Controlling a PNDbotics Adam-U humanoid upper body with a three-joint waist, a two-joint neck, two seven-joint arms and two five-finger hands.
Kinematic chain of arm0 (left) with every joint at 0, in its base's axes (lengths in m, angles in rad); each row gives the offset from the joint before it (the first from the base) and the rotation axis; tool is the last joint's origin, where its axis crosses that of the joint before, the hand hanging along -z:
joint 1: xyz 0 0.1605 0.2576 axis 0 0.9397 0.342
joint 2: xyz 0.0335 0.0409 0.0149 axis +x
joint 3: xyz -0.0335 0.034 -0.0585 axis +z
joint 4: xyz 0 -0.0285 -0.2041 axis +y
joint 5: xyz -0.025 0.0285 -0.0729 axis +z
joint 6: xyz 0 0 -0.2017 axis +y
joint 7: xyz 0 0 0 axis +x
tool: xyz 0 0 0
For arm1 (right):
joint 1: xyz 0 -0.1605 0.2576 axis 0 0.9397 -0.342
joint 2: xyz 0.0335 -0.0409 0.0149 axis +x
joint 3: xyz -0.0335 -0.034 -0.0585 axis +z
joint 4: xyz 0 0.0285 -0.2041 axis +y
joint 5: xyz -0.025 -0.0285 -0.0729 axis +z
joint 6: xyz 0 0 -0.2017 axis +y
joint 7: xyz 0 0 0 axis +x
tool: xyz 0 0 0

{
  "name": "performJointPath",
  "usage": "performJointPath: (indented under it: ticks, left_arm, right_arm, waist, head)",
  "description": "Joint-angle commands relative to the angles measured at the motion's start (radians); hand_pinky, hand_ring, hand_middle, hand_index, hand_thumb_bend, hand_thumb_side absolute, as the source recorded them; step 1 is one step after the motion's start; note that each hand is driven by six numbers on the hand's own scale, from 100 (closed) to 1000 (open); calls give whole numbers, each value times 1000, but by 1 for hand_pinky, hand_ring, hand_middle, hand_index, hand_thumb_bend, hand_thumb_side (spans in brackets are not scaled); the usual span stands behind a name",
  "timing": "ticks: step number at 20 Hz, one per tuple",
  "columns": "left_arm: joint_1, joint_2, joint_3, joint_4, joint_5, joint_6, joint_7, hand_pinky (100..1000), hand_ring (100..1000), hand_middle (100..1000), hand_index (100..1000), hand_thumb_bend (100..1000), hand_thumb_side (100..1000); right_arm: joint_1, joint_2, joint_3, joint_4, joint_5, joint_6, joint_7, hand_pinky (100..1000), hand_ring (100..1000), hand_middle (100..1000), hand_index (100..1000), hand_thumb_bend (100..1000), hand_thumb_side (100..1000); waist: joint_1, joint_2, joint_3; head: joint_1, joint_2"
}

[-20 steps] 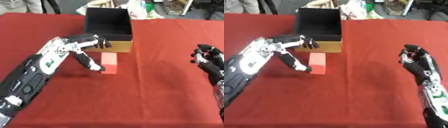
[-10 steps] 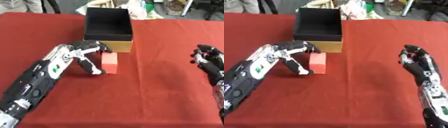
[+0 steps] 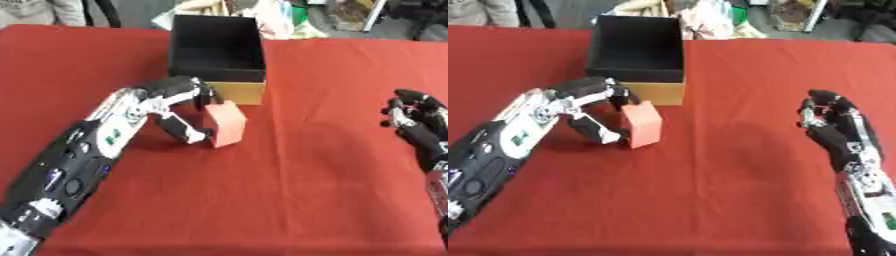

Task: Pick up objects on the table and place them in the box.

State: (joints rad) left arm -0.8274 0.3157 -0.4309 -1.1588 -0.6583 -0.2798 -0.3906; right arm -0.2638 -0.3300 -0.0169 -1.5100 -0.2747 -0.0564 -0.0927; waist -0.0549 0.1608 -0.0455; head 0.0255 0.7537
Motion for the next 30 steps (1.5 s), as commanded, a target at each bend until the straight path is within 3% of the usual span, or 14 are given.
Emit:
performJointPath:
  ticks: [1, 10, 17, 25, 30]
  left_arm:
    - [-19, 15, 17, -36, 28, 17, 35, 650, 541, 482, 802, 185, 208]
    - [-32, 49, 34, -103, 82, 62, 80, 648, 533, 470, 789, 137, 195]
    - [-105, 104, 94, -140, 94, 103, 143, 652, 533, 469, 779, 163, 175]
    - [-203, 85, 189, 30, -9, 149, 252, 652, 543, 479, 778, 157, 170]
    - [-238, 45, 218, 155, -93, 134, 308, 656, 553, 492, 779, 167, 179]
  right_arm:
    - [-10, -17, -3, -9, 8, 0, 3, 521, 620, 582, 712, 100, 100]
    - [-9, -19, -4, -10, 7, -1, 2, 521, 619, 582, 712, 100, 100]
    - [-6, -23, -3, -8, 8, -1, 3, 521, 619, 582, 712, 100, 100]
    - [-13, -22, 3, -8, 9, 0, 10, 521, 619, 582, 712, 100, 100]
    - [-24, -19, 9, -8, 10, 1, 16, 521, 619, 582, 712, 100, 100]
  waist:
    - [1, -15, 0]
    - [2, -17, 0]
    - [4, -22, 1]
    - [4, -12, -14]
    - [7, 0, -36]
  head:
    - [0, -7]
    - [-3, -10]
    - [-5, -13]
    - [0, -29]
    - [13, -41]
